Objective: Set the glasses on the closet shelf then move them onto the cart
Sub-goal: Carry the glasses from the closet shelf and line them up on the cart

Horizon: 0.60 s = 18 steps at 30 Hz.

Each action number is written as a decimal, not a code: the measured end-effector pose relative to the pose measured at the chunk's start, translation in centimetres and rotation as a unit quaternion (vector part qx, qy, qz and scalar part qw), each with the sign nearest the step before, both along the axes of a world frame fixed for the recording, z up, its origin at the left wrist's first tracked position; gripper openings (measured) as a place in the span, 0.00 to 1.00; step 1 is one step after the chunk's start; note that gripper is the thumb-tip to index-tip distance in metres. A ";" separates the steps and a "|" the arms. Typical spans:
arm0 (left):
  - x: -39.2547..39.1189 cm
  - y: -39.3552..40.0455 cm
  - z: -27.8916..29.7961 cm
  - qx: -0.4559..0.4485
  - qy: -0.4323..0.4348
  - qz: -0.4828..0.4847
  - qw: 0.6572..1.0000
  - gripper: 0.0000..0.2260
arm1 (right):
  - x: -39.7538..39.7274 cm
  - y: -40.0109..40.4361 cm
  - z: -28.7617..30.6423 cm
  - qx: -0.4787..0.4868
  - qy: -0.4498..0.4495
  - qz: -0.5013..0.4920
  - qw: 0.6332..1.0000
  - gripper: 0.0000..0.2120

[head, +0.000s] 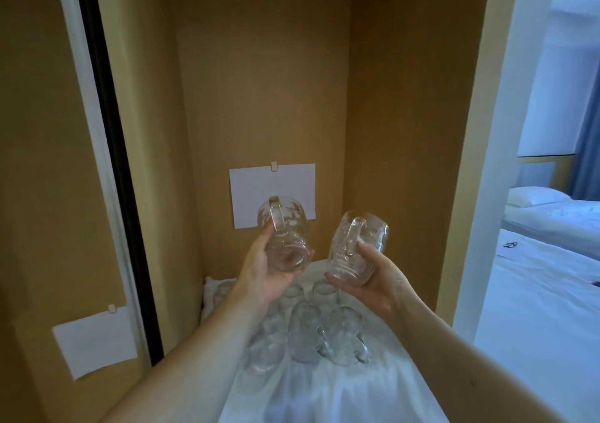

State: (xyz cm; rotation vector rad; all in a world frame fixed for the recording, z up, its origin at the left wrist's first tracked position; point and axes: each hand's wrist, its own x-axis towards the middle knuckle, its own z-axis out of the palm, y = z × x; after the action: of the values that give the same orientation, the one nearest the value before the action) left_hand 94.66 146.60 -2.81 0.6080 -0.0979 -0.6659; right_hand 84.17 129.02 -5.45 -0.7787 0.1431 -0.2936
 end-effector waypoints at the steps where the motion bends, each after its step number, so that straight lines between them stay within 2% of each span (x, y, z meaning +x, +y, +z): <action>1: -0.4 0.1 -0.1 0.004 -0.005 -0.004 1.000 0.20 | -0.4 0.2 0.0 -0.005 0.002 -0.003 1.000 0.22; 4: -1.3 0.0 -0.1 0.030 -0.049 -0.012 0.998 0.19 | -1.2 0.3 0.0 -0.020 0.002 -0.009 1.000 0.24; 8: -3.1 -1.0 0.0 0.054 -0.080 -0.022 0.995 0.28 | -3.2 -1.3 0.0 -0.042 -0.007 -0.005 0.999 0.26; 13: -6.2 -4.5 -0.1 0.095 -0.147 -0.049 0.983 0.49 | -7.2 -5.1 -0.3 -0.108 -0.012 -0.020 0.994 0.39; 15: -7.7 -6.2 -0.1 0.101 -0.166 -0.055 0.979 0.48 | -9.0 -6.7 -0.5 -0.119 -0.011 -0.011 0.993 0.45; 18: -11.2 -9.3 -0.2 0.091 -0.161 -0.075 0.980 0.36 | -12.8 -9.5 -0.4 -0.137 -0.026 -0.010 0.990 0.43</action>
State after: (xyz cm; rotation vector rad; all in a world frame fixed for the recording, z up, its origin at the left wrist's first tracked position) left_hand 83.45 137.35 -2.97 0.8894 -0.3917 -0.7222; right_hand 71.37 119.51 -5.89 -1.0418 0.0613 -0.3579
